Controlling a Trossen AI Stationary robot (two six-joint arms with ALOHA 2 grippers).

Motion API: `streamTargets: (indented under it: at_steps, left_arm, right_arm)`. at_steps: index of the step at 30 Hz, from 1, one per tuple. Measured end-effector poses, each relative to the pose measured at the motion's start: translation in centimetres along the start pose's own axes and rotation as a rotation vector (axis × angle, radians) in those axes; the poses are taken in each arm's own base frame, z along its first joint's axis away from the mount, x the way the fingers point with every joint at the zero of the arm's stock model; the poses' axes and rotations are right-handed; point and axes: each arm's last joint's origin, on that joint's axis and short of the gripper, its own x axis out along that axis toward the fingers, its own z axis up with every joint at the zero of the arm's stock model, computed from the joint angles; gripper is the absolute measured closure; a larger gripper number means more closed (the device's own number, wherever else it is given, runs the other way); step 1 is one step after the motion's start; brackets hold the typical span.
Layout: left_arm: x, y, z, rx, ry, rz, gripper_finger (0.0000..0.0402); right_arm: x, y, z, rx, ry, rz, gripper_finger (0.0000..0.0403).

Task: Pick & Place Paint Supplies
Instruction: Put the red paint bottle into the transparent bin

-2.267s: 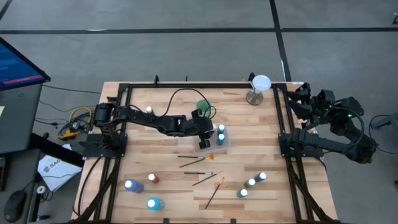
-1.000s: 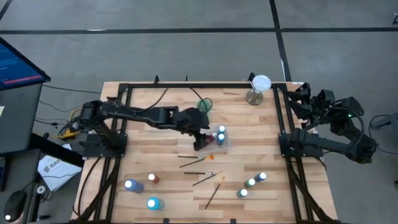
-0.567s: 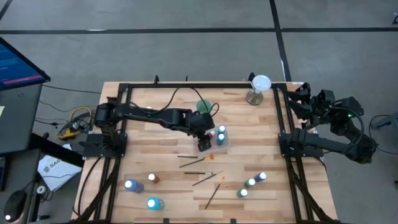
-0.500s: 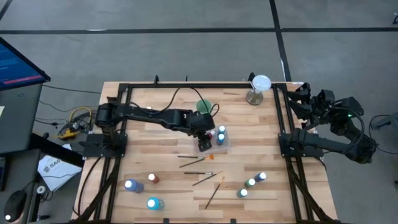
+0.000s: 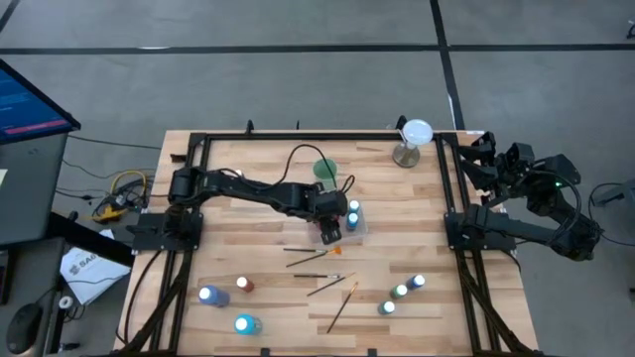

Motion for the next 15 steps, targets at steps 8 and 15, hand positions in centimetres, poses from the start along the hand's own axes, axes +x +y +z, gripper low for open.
streamTargets:
  at_steps: [8,15]
  left_arm:
    - [1.4,-0.3,-0.4,0.003,0.021,-0.007,0.0188]
    - [1.9,-0.1,-0.4,-0.003,0.015,0.008,0.0188]
  right_arm:
    - [0.0,0.0,0.0,0.0,0.0,0.0,0.023]
    - [0.0,0.0,0.0,0.001,0.0,0.0,0.023]
